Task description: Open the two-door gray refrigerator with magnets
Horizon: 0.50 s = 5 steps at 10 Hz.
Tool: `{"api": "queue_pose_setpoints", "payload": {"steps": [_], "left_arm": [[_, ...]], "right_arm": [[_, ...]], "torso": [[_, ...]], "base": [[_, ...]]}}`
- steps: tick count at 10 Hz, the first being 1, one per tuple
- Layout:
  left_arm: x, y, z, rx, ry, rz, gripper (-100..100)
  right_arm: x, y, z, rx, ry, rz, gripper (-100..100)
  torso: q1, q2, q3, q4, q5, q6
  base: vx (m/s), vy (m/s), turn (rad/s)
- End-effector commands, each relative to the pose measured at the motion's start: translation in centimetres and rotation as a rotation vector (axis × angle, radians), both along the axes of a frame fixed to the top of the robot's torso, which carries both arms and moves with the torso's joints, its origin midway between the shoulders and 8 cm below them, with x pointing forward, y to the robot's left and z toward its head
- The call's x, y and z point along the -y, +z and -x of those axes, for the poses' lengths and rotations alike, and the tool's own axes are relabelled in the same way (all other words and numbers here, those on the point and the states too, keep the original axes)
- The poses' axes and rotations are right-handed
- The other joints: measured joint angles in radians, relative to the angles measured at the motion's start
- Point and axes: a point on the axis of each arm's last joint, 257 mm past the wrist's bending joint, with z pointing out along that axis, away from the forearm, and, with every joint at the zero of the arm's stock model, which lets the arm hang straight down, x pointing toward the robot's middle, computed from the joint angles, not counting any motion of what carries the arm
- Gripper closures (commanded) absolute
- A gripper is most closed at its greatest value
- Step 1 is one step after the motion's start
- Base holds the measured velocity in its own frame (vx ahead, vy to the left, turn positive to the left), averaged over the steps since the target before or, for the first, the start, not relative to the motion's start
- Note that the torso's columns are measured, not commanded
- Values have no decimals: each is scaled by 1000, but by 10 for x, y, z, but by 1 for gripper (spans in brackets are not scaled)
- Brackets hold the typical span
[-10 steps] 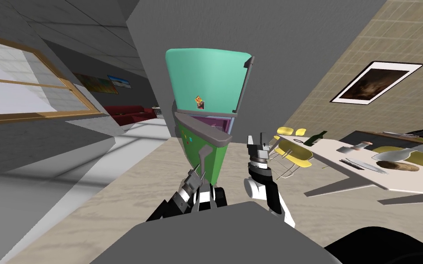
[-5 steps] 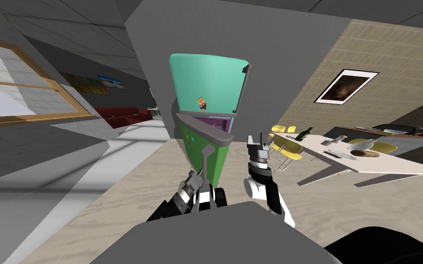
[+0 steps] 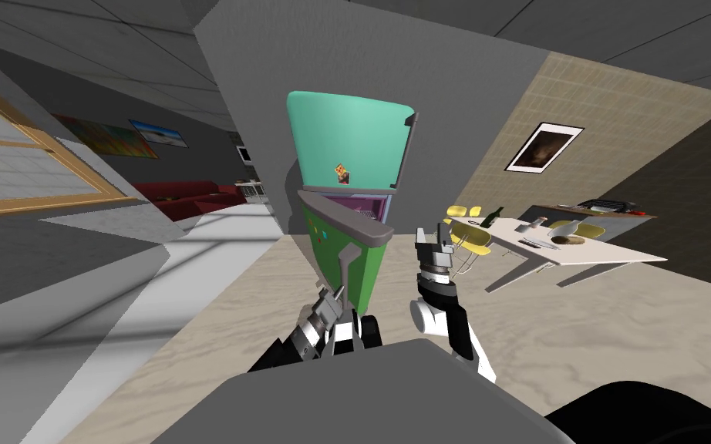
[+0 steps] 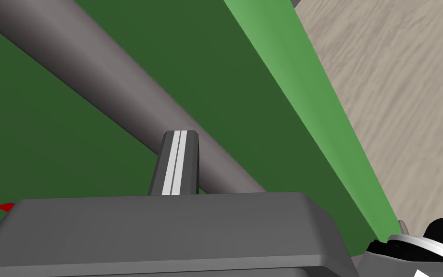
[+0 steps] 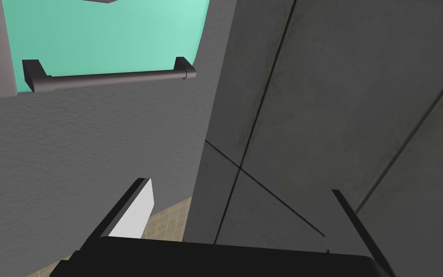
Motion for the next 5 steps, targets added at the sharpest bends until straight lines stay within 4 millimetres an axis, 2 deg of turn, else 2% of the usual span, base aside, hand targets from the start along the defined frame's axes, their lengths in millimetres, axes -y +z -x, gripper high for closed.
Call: {"api": "queue_pose_setpoints", "payload": {"steps": [1,5], "left_arm": [[2,1,3,0,-9,1,100],[2,1,3,0,-9,1,100]], "right_arm": [[0,0,0,0,0,0,0],[0,0,0,0,0,0,0]], "torso": [[1,0,1,0,0,-1],[2,-1,2,0,-1,0]], "base": [[-51,114,-18],[3,0,0]]}}
